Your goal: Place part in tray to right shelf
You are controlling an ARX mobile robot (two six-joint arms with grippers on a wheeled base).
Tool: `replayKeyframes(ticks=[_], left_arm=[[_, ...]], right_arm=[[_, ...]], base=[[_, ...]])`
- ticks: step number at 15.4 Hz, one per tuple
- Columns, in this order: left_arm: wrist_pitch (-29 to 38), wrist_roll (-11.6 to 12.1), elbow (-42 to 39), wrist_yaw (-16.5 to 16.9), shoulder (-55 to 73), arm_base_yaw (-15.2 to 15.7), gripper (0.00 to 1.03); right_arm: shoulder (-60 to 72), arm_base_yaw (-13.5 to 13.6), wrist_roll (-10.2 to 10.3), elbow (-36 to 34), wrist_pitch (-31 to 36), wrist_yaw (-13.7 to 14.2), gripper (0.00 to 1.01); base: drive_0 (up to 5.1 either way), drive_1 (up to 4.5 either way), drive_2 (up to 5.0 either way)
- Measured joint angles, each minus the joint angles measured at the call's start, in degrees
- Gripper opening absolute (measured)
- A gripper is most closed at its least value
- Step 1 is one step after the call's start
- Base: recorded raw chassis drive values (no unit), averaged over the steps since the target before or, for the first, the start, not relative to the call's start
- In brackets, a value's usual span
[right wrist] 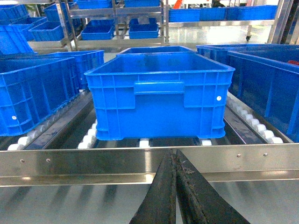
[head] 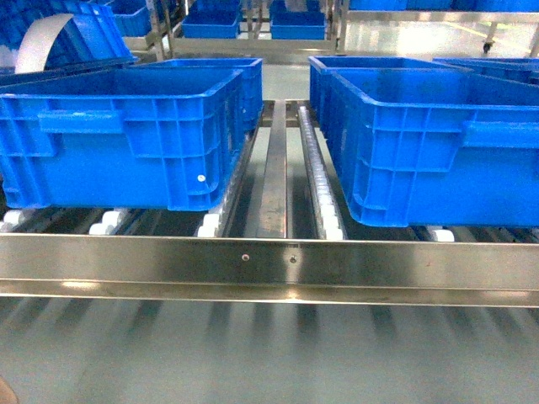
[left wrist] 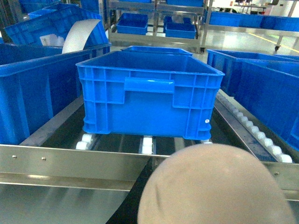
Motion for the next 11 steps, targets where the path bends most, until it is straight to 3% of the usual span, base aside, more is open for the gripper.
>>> replayKeyframes(ticks=[2,8,9,10,11], left_arm=[[0.4,0.0,-1.5,0.2,-2.1,0.0,0.12],[-6.6,0.0,-1.6,0.0,-9.2,0.0,0.12],[-8.7,0.0,-1.5,0.0,-10.7,0.0,0.12],[-17.3,0.1,-1.5,0.1,-17.0,0.0,0.12],[-16.3,0.2,-1.5,0.2,-19.0,0.0,0.12]], right_arm=[[0.0,0.0,0.0,0.0,0.0,0.0,0.02],[0.0,0.0,0.0,0.0,0.0,0.0,0.02],[0.0,0.0,0.0,0.0,0.0,0.0,0.02],[0.0,0.0,0.0,0.0,0.0,0.0,0.02],[0.0,0.0,0.0,0.0,0.1,0.0,0.02]], base=[[0.0,0.00,0.0],[0.0,0.00,0.0],[0.0,0.00,0.0],[0.0,0.00,0.0],[0.0,0.00,0.0]])
